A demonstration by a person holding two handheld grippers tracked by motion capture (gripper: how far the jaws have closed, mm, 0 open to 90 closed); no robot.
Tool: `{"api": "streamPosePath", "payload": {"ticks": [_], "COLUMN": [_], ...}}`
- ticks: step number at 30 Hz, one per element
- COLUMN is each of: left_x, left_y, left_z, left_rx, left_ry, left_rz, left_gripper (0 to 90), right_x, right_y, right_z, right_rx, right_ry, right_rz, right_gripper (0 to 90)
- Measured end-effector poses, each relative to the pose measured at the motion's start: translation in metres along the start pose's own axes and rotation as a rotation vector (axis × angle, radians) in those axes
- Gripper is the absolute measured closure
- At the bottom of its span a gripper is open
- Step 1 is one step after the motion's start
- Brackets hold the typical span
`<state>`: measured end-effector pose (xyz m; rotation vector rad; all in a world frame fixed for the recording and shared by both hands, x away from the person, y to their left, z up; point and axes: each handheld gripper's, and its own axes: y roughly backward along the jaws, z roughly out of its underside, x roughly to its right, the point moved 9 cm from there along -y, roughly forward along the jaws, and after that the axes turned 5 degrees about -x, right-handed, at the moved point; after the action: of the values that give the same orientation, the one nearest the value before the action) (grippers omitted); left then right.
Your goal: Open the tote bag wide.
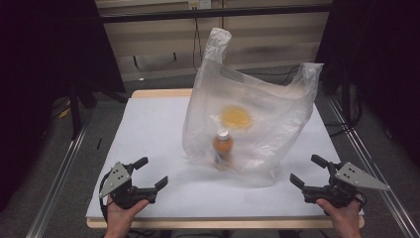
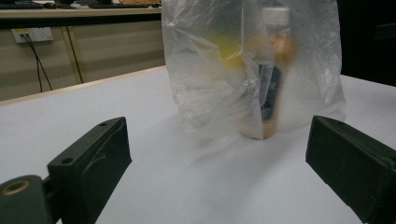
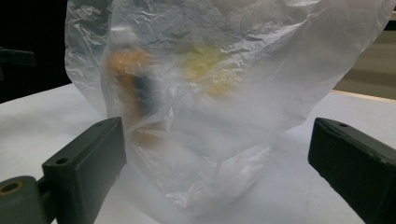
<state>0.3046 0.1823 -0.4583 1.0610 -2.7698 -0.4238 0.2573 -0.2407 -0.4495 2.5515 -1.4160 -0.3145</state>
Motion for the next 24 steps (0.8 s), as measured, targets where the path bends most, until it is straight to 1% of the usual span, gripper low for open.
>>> {"api": "streamPosePath", "payload": {"ticks": [2, 4, 7, 8, 9, 10, 11, 12, 13, 14, 15, 16, 17, 18, 19, 20, 21, 22, 23, 24], "left_x": [0.000, -0.001, -0.002, -0.003, -0.002, -0.002, -0.002, -0.002, 0.000, 0.000, 0.001, 0.003, 0.003, 0.005, 0.005, 0.007, 0.007, 0.008, 0.010, 0.010], "left_y": [0.000, 0.000, -0.001, -0.001, -0.002, -0.002, -0.003, -0.003, -0.004, -0.004, -0.005, -0.006, -0.006, -0.006, -0.006, -0.007, -0.007, -0.007, -0.007, -0.007], "left_z": [0.000, 0.001, 0.001, 0.003, 0.005, 0.005, 0.005, 0.007, 0.007, 0.007, 0.006, 0.007, 0.007, 0.006, 0.006, 0.005, 0.005, 0.005, 0.004, 0.004], "left_rx": [-0.003, -0.007, -0.012, -0.027, -0.045, -0.045, -0.049, -0.069, -0.070, -0.070, -0.067, -0.077, -0.077, -0.077, -0.077, -0.074, -0.080, -0.085, -0.090, -0.090], "left_ry": [0.000, 0.006, 0.018, 0.004, 0.019, 0.019, 0.026, 0.023, 0.031, 0.031, 0.037, 0.035, 0.035, 0.031, 0.031, 0.027, 0.032, 0.025, 0.013, 0.013], "left_rz": [0.002, -0.007, -0.009, -0.006, 0.002, 0.002, -0.006, 0.001, 0.009, 0.009, 0.015, 0.031, 0.031, 0.039, 0.039, 0.060, 0.049, 0.059, 0.053, 0.053], "left_gripper": [6.5, 6.8, 7.5, 7.5, 9.1, 10.0, 10.0, 10.6, 13.0, 14.3, 14.3, 17.6, 21.3, 24.7, 25.0, 25.0, 28.3, 31.7, 36.4, 38.9], "right_x": [0.000, 0.001, 0.001, 0.001, 0.002, 0.002, 0.002, 0.002, 0.002, 0.002, 0.002, 0.000, 0.000, 0.000, 0.000, 0.001, 0.000, -0.001, -0.001, -0.001], "right_y": [0.000, -0.002, -0.004, -0.004, -0.007, -0.007, -0.007, -0.008, -0.010, -0.010, -0.010, -0.011, -0.011, -0.011, -0.011, -0.012, -0.012, -0.012, -0.013, -0.013], "right_z": [0.001, 0.002, 0.004, 0.004, 0.005, 0.005, 0.006, 0.006, 0.007, 0.007, 0.007, 0.007, 0.007, 0.008, 0.008, 0.008, 0.007, 0.007, 0.005, 0.005], "right_rx": [-0.006, -0.013, -0.030, -0.030, -0.040, -0.040, -0.046, -0.051, -0.056, -0.056, -0.058, -0.065, -0.065, -0.074, -0.074, -0.075, -0.074, -0.077, -0.075, -0.075], "right_ry": [0.002, 0.012, -0.006, -0.006, -0.007, -0.007, -0.010, -0.013, -0.020, -0.020, -0.019, -0.019, -0.019, -0.008, -0.008, -0.005, -0.008, -0.021, -0.026, -0.026], "right_rz": [-0.004, -0.001, -0.002, -0.002, -0.003, -0.003, -0.001, -0.002, -0.006, -0.006, -0.003, -0.019, -0.019, -0.020, -0.020, -0.024, -0.030, -0.035, -0.046, -0.046], "right_gripper": [3.9, 5.6, 7.8, 7.8, 9.8, 9.8, 11.0, 12.6, 14.9, 14.9, 16.1, 21.3, 21.3, 24.0, 24.0, 26.7, 29.8, 33.0, 38.6, 38.6]}}
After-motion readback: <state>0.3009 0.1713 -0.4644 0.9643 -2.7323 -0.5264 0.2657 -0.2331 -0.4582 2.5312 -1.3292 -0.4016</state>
